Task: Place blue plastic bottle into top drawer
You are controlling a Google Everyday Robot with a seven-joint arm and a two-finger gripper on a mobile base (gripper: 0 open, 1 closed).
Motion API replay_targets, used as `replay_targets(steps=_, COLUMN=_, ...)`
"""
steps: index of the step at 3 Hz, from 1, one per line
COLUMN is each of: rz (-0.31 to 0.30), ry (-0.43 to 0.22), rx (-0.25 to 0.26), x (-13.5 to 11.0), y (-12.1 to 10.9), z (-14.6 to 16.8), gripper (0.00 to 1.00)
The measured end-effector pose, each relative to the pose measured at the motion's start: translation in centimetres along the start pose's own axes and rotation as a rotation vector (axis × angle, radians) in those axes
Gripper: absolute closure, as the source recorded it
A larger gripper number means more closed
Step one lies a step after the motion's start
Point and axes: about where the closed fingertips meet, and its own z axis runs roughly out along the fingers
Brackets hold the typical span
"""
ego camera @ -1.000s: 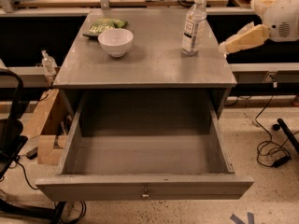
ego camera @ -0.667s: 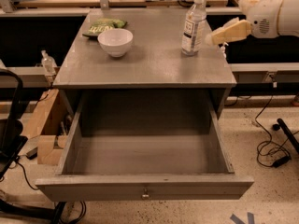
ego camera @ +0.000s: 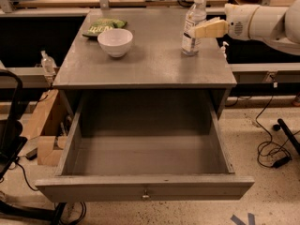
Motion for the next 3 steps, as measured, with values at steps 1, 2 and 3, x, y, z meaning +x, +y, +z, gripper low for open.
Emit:
replay_targets(steps=1, rz=0.038, ry=-0.058, rx=0.006, x=0.4, y=-0.7, z=2.7, gripper=0.00)
replay_targets(steps=2, rz=0.061, ry=-0.125, rx=-0.004, x=0.9, y=-1.3, z=5.1, gripper=0.00)
replay_targets(steps=3, rz=0.077, ry=-0.172, rx=-0.015, x=1.6, y=-1.9, z=6.9, gripper=0.00)
